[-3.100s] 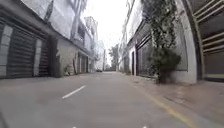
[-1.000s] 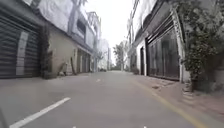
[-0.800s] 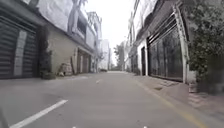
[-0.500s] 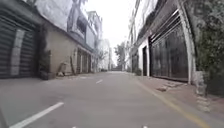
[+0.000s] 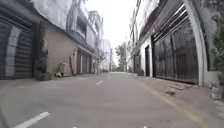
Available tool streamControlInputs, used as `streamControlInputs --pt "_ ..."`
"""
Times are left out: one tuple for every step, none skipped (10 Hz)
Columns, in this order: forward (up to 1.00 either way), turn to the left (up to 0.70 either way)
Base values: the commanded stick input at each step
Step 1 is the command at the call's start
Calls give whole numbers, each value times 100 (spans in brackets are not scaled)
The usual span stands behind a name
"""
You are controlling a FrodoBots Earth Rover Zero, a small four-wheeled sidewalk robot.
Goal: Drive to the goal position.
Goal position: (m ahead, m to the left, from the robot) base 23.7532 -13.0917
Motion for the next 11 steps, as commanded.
streamControlInputs --pt "85 0" --pt "85 0" --pt "85 0" --pt "85 0" --pt "85 0" --pt "85 0" --pt "85 0" --pt "85 0" --pt "85 0" --pt "85 0" --pt "85 0"
